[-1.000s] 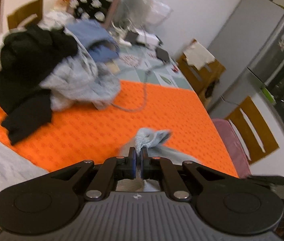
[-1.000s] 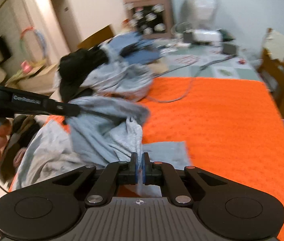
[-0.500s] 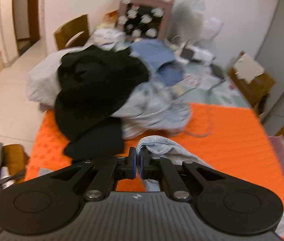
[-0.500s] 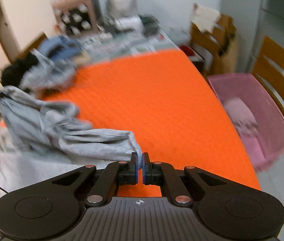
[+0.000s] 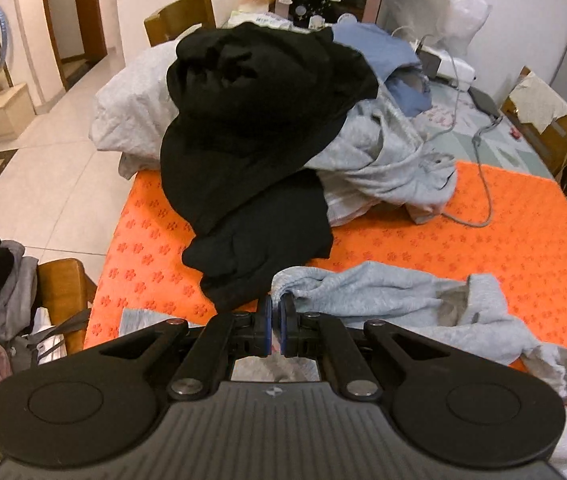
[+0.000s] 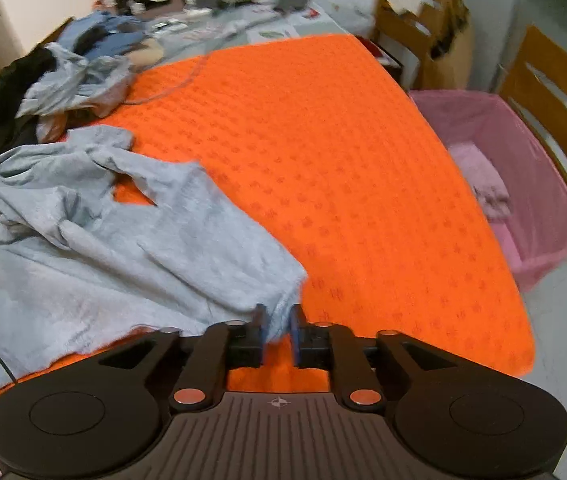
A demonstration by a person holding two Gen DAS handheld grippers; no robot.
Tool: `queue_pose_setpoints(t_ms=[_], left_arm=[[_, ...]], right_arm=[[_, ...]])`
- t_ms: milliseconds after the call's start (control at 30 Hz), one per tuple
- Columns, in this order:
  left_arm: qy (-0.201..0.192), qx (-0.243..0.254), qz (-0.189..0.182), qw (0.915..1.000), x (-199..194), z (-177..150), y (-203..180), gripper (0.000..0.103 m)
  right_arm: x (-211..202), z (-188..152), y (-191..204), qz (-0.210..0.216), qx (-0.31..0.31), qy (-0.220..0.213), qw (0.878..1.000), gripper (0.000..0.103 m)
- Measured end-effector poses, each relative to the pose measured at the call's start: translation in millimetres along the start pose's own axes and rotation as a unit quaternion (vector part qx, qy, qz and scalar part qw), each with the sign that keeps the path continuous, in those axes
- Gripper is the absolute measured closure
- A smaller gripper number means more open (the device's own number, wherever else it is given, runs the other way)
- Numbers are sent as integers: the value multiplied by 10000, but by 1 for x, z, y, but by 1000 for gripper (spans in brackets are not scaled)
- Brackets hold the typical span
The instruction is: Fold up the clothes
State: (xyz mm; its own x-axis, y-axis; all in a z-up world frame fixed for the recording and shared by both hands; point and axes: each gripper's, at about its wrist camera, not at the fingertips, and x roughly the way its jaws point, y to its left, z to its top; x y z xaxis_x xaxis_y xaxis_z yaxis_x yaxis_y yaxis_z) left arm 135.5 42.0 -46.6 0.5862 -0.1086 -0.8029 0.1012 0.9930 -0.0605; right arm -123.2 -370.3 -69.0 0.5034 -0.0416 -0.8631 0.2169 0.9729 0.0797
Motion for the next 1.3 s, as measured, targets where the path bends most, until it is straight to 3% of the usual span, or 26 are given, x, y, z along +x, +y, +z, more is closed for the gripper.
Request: queue_pose_setpoints(t_ms=[100,167,367,400,433,467,633,800,1033,1167,1300], left_arm=[[-39,34,-38,10000,-4,2,-5,99],[-60,45,-60,10000,-7,3,-7,98],[-99,-88,-107,9999,-11,6,-5,98],[-125,-115,-107,9998,-12,7,-4,98],[-176,-152,-97,9997,-15,8,-3,99],[-240,-194,-83,9995,-19,9,-2,98],[-650,-479,46,9967,-44,17,9,99],[-886,-673,62,9938,-69,30,22,99],[-1424,-1008,-61,9846,-119,48,40,99],[-1692,-1092,-335,9789,-141,74,38,99],[-1735,-848,-268,9808,-131,100,20,99]], right_arm=[[2,13,15,94,-323,-159,9993,55],[7,20,27,223,-591,-208,9978,47],[45,27,61,549,-1271,49,9904,45],[52,26,64,527,-1358,112,9893,57],[55,25,63,426,-1382,112,9894,89],[58,24,63,326,-1406,111,9895,100],[40,41,40,-335,-1322,-397,9899,99],[2,81,-4,-899,-1107,-924,9855,99],[-44,137,-47,-1251,-1174,-1567,9726,100],[-56,187,-55,-1353,-1426,-1925,9614,99],[-44,245,-53,-1295,-1702,-1989,9564,99]])
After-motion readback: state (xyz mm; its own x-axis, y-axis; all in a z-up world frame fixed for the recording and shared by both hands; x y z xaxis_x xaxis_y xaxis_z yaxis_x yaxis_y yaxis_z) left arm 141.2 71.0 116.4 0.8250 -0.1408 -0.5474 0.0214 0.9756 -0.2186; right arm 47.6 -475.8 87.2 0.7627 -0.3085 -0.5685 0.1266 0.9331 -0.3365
